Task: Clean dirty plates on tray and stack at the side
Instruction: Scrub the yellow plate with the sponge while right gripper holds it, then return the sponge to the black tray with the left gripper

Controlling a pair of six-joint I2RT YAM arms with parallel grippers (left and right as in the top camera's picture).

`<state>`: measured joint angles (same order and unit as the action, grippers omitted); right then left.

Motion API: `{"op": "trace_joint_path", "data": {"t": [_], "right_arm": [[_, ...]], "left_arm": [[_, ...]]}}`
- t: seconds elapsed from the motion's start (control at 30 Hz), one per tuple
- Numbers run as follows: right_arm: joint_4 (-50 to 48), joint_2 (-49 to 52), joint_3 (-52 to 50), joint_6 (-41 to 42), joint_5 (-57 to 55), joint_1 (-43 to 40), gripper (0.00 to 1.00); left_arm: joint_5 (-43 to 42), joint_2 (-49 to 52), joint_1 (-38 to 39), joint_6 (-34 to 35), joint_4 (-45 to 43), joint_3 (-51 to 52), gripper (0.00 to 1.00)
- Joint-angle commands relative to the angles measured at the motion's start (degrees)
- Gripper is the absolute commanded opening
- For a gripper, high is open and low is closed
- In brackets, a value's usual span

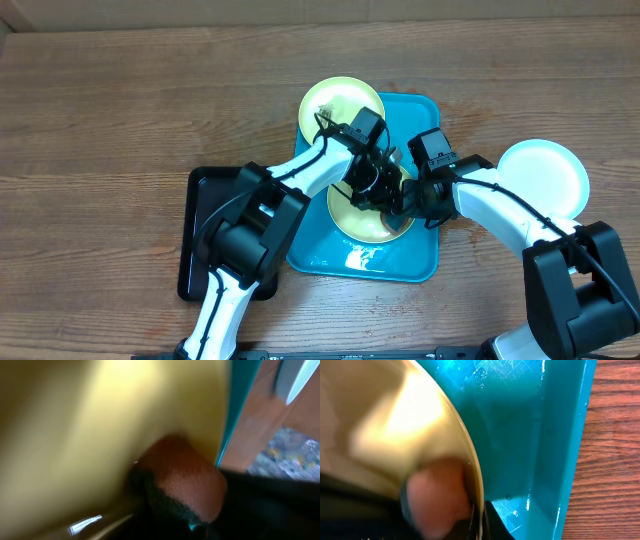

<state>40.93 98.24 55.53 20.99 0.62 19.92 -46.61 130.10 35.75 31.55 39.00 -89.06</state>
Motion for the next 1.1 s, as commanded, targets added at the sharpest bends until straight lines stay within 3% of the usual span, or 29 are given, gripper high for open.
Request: {"op": "trace_joint_path", "data": {"t": [0.0,0.13,0.33,0.6,0.7,0.9,1.07], "right_arm": [[-0.1,0.3,-0.5,-1.5,-0.5,0.3,0.04],[-0.1,0.3,-0.5,-1.5,-0.5,0.3,0.04],[-0.1,0.2,-0.5,-1.5,-0.5,0.3,0.04],[-0.1,0.2,-0.5,-1.5,-0.5,0.3,0.04],[-0.1,0.2,-0.5,-1.5,-0.5,0.3,0.04],[-0.1,0.2,-0.5,-1.5,-0.5,0.3,0.04],[0.0,0.2,-0.5,-1.5,-0.5,0.3,0.04]], "left_arm": [[-3.1,1.1,1.1,-1.2,4.3,1.2,0.04],[3.0,-1.2,0.5,-1.7,10.9,1.2,0.04],[31.9,-8.1,-2.3,0.6,19.8,1.2,0.04],[56.8,-9.6,-4.7,0.6,24.3,1.6,0.04],[56.1,-10.0,-4.7,0.2,25.9,1.1,0.04],[42.6,-18.6,-4.8,0.1,27.0,-0.1,0.05],[44.6,-32.2,-8.0,-0.5,29.6,-0.1,0.04]]}}
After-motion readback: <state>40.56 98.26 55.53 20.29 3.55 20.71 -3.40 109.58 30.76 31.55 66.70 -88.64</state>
